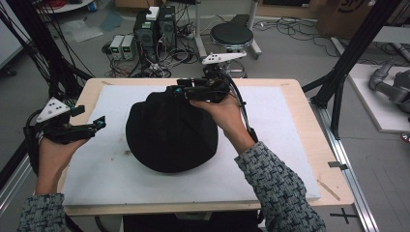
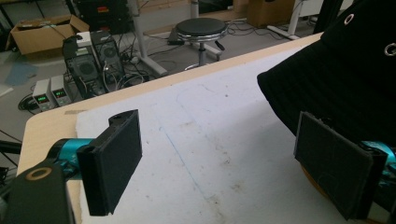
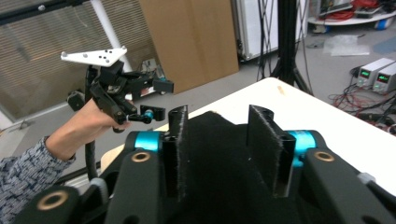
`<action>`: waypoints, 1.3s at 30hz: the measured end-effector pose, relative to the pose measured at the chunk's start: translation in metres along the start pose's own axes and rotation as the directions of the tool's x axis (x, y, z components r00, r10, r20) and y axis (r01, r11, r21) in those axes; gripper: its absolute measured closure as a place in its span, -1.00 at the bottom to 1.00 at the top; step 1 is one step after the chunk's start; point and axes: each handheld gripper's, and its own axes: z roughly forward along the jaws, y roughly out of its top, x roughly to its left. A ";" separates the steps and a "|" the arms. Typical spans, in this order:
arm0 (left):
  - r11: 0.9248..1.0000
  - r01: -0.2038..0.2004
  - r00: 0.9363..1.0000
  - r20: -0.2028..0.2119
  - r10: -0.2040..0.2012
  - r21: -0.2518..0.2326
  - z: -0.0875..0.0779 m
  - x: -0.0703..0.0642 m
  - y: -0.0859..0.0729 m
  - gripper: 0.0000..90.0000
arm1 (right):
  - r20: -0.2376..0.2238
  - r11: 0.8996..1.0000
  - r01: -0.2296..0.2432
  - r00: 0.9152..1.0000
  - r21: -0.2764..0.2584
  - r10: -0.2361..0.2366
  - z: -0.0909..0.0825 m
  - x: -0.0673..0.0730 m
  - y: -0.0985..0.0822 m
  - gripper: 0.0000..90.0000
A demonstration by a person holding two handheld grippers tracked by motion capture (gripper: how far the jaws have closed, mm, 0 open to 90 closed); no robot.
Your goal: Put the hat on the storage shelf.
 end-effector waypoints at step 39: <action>1.000 -0.007 1.000 0.004 0.007 0.008 0.006 -0.002 0.002 -0.66 | 0.316 0.995 -0.008 0.948 -0.102 0.040 -0.088 -0.032 -0.031 -0.73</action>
